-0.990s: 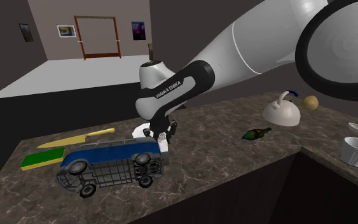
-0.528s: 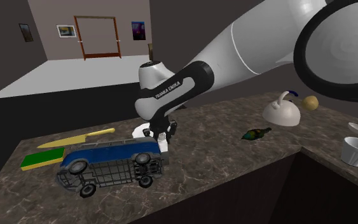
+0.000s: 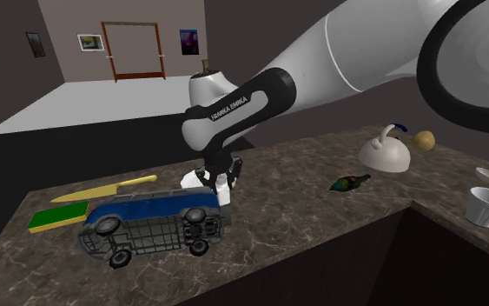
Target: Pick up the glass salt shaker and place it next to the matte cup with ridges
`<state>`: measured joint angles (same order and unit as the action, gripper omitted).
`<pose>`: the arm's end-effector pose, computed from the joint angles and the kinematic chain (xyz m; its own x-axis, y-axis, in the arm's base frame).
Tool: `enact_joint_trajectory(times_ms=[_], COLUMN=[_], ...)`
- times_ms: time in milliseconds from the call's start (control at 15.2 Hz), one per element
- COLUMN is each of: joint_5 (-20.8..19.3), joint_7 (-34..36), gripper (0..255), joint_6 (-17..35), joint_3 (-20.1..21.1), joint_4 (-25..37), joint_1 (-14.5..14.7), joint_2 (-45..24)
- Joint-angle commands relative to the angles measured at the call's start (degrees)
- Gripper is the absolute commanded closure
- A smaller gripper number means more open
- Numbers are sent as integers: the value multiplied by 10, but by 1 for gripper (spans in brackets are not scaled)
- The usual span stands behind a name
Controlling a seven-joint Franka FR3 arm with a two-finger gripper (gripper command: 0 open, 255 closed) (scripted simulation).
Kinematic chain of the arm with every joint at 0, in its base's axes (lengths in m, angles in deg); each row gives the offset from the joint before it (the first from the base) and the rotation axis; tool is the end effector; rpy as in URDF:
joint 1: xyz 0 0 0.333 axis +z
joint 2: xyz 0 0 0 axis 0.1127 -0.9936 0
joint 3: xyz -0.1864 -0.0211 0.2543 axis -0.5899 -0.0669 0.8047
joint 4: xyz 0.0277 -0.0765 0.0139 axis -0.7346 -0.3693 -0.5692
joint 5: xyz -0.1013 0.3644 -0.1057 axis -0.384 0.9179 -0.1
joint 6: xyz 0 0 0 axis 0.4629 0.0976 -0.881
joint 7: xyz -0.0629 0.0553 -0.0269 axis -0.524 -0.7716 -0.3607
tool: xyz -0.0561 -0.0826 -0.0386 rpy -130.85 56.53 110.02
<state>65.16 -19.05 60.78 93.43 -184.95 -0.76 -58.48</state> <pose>0.6040 0.2532 0.3699 0.9852 0.1464 0.0892 0.1365 -0.9846 0.1089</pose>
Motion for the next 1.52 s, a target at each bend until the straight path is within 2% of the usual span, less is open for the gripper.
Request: enact_joint_trajectory(times_ms=[0, 1452], joint_5=[4, 33], joint_7=[-4, -38], gripper=[255, 255], joint_6=[-11, -160], joint_3=[2, 13], joint_4=[5, 119], joint_1=[-1, -1], joint_2=[7, 47])
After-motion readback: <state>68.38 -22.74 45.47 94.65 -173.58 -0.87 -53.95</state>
